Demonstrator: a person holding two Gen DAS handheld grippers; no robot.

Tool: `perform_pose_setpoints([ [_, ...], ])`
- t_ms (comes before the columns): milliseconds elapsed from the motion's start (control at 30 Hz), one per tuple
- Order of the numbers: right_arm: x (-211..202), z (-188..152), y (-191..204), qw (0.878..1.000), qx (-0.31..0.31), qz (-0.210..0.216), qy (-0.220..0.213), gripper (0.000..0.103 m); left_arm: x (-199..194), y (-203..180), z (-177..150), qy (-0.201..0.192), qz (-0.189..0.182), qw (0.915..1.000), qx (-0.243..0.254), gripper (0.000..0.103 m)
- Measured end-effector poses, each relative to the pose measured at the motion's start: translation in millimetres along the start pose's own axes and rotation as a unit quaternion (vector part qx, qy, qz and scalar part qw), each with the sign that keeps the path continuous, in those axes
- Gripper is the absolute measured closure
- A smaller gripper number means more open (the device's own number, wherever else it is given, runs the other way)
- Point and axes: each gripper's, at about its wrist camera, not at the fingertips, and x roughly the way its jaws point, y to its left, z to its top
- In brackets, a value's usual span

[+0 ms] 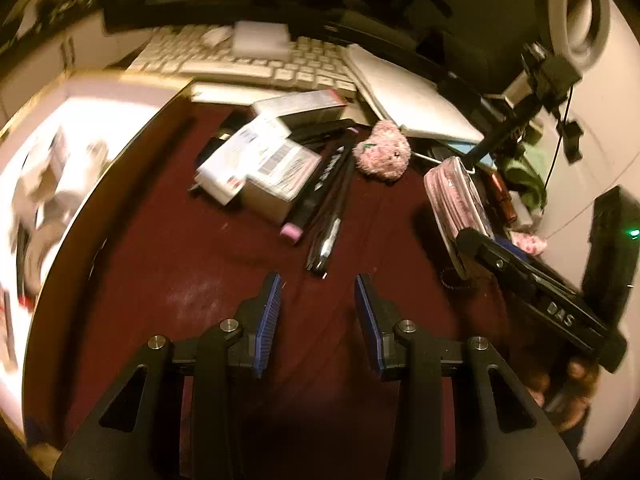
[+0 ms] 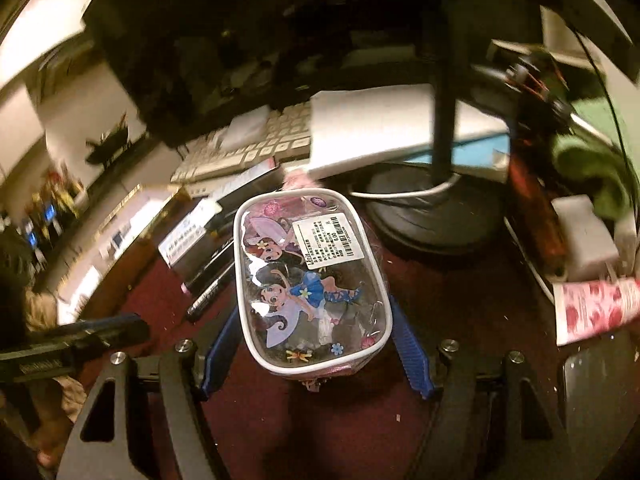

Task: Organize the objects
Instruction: 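Grasp a black marker with the left tool while the right tool holds the pouch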

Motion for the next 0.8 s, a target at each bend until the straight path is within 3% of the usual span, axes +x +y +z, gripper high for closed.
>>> perform_pose_setpoints([
  [167,1.8,-1.4,4.6,1.000,-0.001,-0.002,0.001,0.032,21.7,-13.0,12.1,0.005,0.003,0.9988,0.049,0.066],
  [467,8.1,-5.8,11.1,1.000,0.007,0.008,0.008,0.032,37.4,-11.7,23.5,0.028,-0.019,0.9988,0.035,0.066],
  [567,8.8,-6.2,9.8,1.000,0.011,0.007,0.008,0.032,43.6,-14.3,31.3,0.031,-0.019,0.9990,0.027,0.082],
  [633,8.0,-6.7,7.7,1.000,0.015,0.003,0.009,0.032,48.8,-15.8,32.4,0.030,0.004,0.9991,0.028,0.092],
  [800,7.4,-6.3,3.8,1.000,0.023,0.000,0.009,0.032,34.3,-10.8,17.0,0.043,-0.001,0.9982,0.041,0.093],
])
